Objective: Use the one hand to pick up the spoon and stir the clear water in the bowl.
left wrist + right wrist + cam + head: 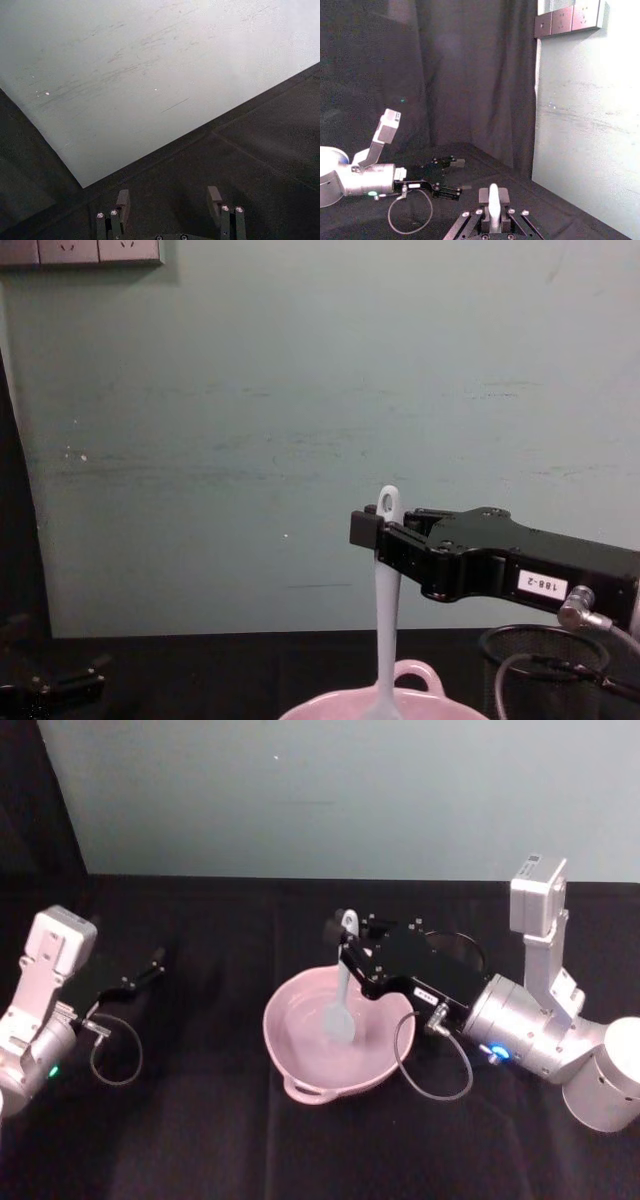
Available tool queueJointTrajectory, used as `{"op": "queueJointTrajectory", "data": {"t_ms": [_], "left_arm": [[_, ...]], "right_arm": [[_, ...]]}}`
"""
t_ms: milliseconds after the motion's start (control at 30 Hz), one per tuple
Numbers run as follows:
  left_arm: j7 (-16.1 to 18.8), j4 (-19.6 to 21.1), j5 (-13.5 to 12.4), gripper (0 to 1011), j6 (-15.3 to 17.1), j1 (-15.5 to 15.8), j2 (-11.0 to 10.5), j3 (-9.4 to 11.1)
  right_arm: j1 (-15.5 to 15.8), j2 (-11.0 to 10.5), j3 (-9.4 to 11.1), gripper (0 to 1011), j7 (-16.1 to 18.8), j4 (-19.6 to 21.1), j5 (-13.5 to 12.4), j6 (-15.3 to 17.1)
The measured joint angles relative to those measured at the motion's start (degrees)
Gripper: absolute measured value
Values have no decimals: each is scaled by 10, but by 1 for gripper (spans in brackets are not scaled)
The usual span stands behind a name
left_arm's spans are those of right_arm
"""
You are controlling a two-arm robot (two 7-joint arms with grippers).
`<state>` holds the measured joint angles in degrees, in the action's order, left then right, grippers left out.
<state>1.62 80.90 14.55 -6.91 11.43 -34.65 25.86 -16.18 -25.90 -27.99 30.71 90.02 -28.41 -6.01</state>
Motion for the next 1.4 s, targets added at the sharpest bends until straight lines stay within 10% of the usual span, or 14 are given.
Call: {"op": "queueJointTrajectory", "data": {"t_ms": [900, 1400], "left_arm": [[0, 0, 0, 1011, 0, 0, 0, 0], [0, 0, 0, 1011, 0, 0, 0, 0]], "right_arm": [[8, 0, 4, 114, -1, 5, 2, 6], [-23, 56, -17, 114, 26, -70, 3, -11]]}}
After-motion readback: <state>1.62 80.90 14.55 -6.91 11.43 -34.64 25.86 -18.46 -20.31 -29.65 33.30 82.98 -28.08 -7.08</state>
